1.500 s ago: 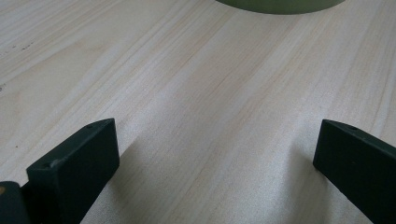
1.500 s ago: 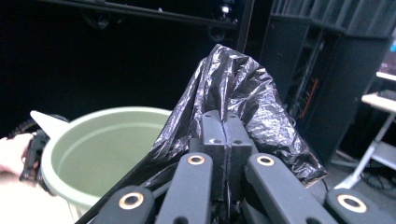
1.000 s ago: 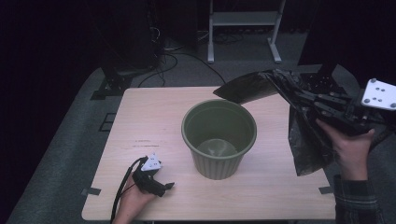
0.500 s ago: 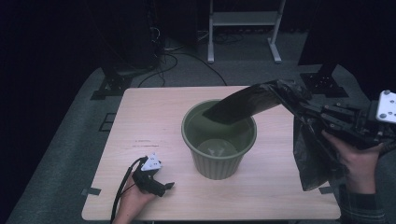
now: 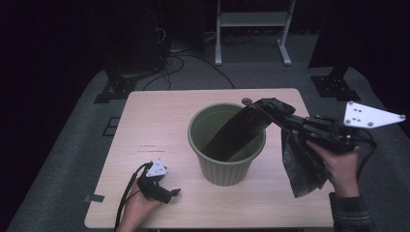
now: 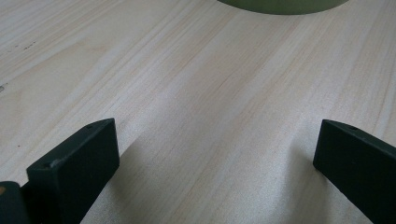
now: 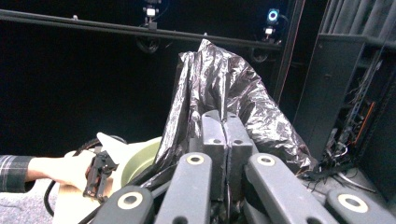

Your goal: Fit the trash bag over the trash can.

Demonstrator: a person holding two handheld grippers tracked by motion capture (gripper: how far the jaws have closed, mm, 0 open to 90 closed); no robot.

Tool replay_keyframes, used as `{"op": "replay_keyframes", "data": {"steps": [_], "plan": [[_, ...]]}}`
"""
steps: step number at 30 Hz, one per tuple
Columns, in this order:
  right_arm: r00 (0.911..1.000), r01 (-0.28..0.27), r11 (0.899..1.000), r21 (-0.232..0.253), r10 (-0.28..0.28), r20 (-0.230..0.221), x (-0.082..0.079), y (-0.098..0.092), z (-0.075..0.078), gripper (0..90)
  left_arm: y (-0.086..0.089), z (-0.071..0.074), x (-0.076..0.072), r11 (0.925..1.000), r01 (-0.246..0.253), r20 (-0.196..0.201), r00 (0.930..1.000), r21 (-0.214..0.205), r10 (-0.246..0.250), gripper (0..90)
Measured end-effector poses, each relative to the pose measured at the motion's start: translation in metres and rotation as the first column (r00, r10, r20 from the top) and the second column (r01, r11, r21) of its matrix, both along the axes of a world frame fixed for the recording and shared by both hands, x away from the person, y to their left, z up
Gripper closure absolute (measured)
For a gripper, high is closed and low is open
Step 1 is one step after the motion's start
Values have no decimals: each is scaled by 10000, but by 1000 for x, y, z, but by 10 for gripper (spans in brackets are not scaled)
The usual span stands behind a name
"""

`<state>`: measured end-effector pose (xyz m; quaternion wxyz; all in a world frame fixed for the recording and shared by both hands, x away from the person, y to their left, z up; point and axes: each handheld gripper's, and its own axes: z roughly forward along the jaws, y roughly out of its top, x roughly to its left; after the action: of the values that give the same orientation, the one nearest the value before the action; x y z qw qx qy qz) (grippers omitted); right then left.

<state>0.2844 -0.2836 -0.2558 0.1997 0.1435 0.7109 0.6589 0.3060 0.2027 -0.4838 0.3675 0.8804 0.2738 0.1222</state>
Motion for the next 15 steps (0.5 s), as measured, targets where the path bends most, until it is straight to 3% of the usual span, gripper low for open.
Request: {"op": "replay_keyframes", "data": {"steps": [8,15], "plan": [[9979,-194,9980,-603,156,-627,27,23,-17,895,0,0,0,10000,3,-11,10000,13,-3,0],[9928,-467,9952,-855,368,-1142,49,46,-28,895,0,0,0,10000,10,-12,10000,13,-10,0]]}}
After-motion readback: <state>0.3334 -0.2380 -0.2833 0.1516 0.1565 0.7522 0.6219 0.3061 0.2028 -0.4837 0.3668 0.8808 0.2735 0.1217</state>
